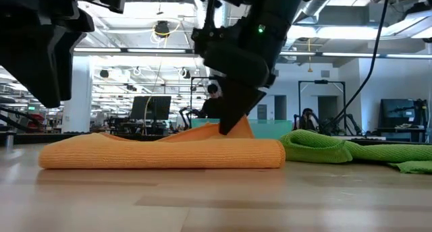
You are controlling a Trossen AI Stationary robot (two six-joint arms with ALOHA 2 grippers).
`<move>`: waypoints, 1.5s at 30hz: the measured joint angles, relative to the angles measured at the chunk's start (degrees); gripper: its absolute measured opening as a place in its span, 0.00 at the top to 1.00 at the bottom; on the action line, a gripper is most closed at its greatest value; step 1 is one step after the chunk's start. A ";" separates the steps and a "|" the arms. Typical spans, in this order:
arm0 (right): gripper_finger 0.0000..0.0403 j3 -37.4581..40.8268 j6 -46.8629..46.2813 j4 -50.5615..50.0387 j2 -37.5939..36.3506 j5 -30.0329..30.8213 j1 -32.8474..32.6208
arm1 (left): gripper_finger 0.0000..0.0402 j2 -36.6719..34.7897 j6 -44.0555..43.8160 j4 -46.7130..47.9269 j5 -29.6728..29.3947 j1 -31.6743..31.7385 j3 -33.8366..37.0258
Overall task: Roll microfiber towels into tight, uniform cylinder then place into a basket
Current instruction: Fold the orange microfiber towel, then roll the orange microfiber towel
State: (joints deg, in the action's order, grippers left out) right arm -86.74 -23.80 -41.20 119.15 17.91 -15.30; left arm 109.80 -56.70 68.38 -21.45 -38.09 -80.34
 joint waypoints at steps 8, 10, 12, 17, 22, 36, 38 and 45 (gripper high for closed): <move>0.44 -0.04 3.53 -8.29 -6.37 0.24 -0.80 | 0.64 0.00 0.17 -3.33 -4.06 -1.95 0.00; 0.44 -0.06 5.65 -8.94 -8.57 0.31 -1.96 | 0.64 0.00 0.53 -4.33 -5.30 -2.53 -0.02; 0.44 0.66 7.24 -8.91 -10.74 0.39 -3.54 | 0.64 0.00 0.54 -5.11 -6.39 -3.09 -0.02; 0.45 9.76 9.41 -2.72 -17.32 0.38 -8.15 | 0.64 0.00 1.54 -7.82 -10.89 -4.70 -0.02; 0.46 21.72 10.83 11.98 -22.28 0.30 -12.73 | 0.64 0.00 8.14 -13.17 -14.47 -6.06 -0.04; 0.46 28.68 23.44 39.58 -17.81 0.21 -19.23 | 0.64 4.99 18.33 -17.80 -14.88 -5.96 -0.07; 0.46 28.80 24.05 40.16 -16.60 0.17 -19.22 | 0.64 6.69 18.32 -17.75 -14.83 -6.29 -0.09; 0.46 28.78 24.27 40.80 -13.69 0.55 -18.04 | 0.64 8.51 15.71 -15.18 -15.13 -7.06 -0.07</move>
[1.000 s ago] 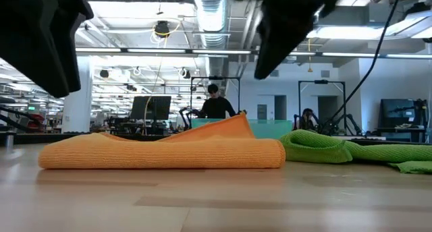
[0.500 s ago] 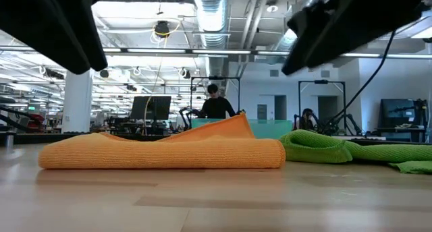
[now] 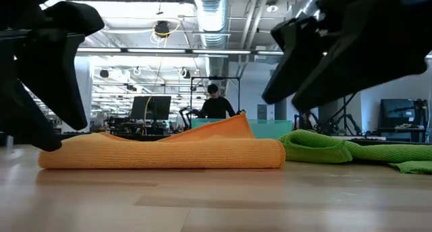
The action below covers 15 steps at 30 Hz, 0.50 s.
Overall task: Roll microfiber towels into tight, uniform cylinder then place into a basket
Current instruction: Roll the orange microfiber towel
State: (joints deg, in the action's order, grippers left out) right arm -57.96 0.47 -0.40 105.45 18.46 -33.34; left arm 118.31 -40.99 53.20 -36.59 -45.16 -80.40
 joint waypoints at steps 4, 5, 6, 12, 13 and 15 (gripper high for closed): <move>0.46 -0.01 0.07 0.22 2.38 -0.13 1.69 | 0.64 -0.10 -0.76 3.00 -0.17 -0.27 0.00; 0.46 -0.01 0.04 0.44 2.90 -0.15 2.27 | 0.64 -0.10 -1.15 3.44 -0.12 -0.29 0.00; 0.46 -0.01 0.04 0.63 3.47 -0.14 2.83 | 0.64 -0.10 -1.57 3.82 -0.13 -0.29 0.00; 0.46 -0.10 -0.10 0.76 5.61 -0.22 5.51 | 0.64 -0.10 -1.55 3.86 -0.08 -0.32 0.00; 0.47 -0.08 -0.31 0.38 5.66 -0.25 5.81 | 0.64 -0.10 -1.72 3.86 -0.04 -0.29 0.00; 0.47 -0.12 -0.42 0.48 5.64 -0.35 6.29 | 0.64 -0.10 -1.97 3.88 -0.20 -0.29 0.00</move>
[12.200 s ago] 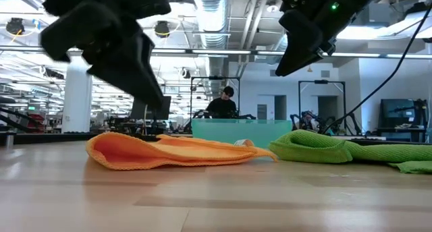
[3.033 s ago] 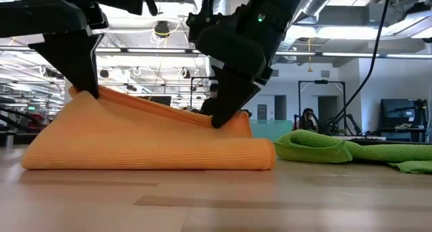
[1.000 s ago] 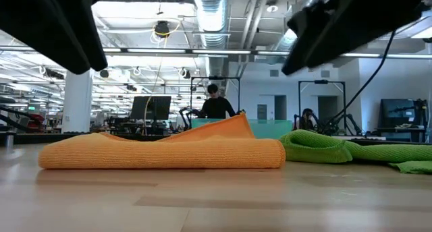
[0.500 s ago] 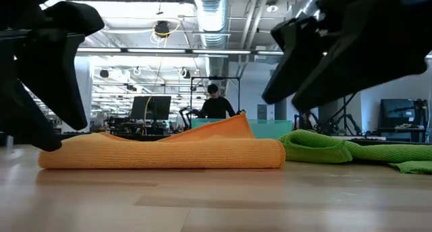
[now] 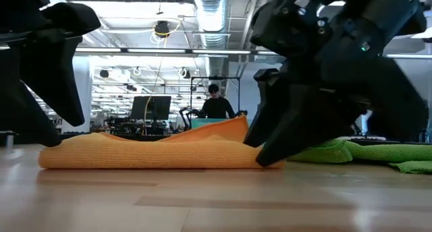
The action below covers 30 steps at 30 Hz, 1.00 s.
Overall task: Roll microfiber towels into tight, uniform cylinder then place into a basket
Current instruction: Roll the orange microfiber towel
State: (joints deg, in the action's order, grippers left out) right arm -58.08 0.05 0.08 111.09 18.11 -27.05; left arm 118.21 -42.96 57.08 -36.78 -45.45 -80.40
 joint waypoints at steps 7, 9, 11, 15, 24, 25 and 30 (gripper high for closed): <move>0.47 0.02 -0.05 -0.51 0.00 -0.02 0.57 | 0.64 0.00 0.12 0.00 -0.18 0.06 0.00; 0.47 0.02 -0.83 -1.02 0.00 -0.02 0.57 | 0.64 0.00 0.18 0.00 -0.51 0.06 0.00; 0.47 0.02 -2.18 -1.45 0.00 -0.06 0.57 | 0.64 0.00 0.00 0.00 -0.60 0.06 0.00; 0.47 0.02 -3.04 -1.33 0.00 -0.04 0.57 | 0.64 0.00 -0.22 0.00 -0.62 0.08 0.02; 0.47 0.02 -3.05 -1.36 -0.02 -0.12 1.15 | 0.64 0.00 -1.11 0.00 -0.64 0.44 0.02; 0.47 0.02 -3.06 -1.36 -0.02 -0.24 1.29 | 0.64 0.00 -1.23 0.00 -0.57 0.55 0.04; 0.47 0.02 -3.08 -1.38 -0.04 -0.46 1.33 | 0.64 0.00 -1.25 -2.30 0.22 1.29 1.92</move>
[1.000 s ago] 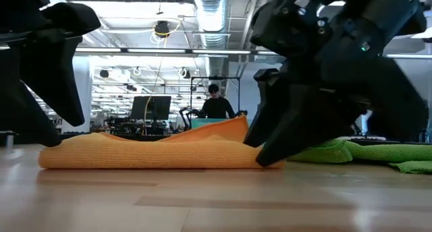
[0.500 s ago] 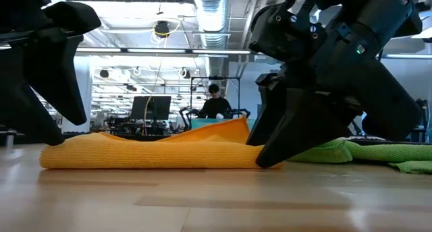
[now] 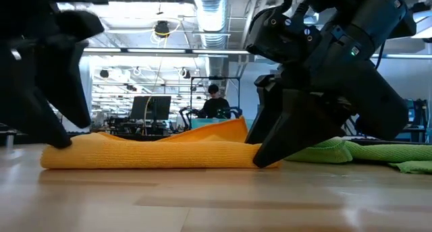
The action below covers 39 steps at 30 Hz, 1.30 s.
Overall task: Roll microfiber towels into tight, uniform cylinder then place into a basket
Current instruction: Roll the orange microfiber towel
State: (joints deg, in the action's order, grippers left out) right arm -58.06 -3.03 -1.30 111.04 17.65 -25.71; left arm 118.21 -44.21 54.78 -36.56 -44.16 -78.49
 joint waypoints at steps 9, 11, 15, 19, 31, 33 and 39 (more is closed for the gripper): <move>0.48 0.00 -0.02 -0.42 -0.02 -0.02 -0.02 | 0.64 -0.44 -3.78 -6.49 -1.42 -0.33 6.45; 0.48 0.00 -0.02 -0.39 -0.02 -0.05 -0.02 | 0.64 -0.43 -3.84 -6.51 -1.18 -0.29 6.48; 0.50 0.00 -0.16 -0.39 -0.04 -2.14 0.03 | 0.65 -0.33 -3.66 -6.49 -0.26 -0.09 6.50; 0.59 0.00 -2.66 -0.42 -0.04 -3.99 0.02 | 0.74 -0.26 -3.67 -6.90 0.92 0.13 6.50; 0.95 -0.15 -10.40 -0.56 -0.22 -11.63 -0.80 | 0.99 -0.36 -4.63 -6.75 6.10 0.45 3.20; 0.94 -0.15 -12.09 -0.36 -0.22 -13.43 -1.31 | 0.99 -1.00 -5.63 -7.39 8.81 0.20 2.41; 0.98 -0.15 -16.01 1.19 -0.16 -18.40 -2.76 | 1.00 -3.52 -10.34 -8.01 14.31 0.28 1.54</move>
State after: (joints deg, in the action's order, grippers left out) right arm -58.22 -19.04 -0.11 110.88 -0.75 -28.47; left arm 114.69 -54.54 46.77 -22.25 -43.87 -76.95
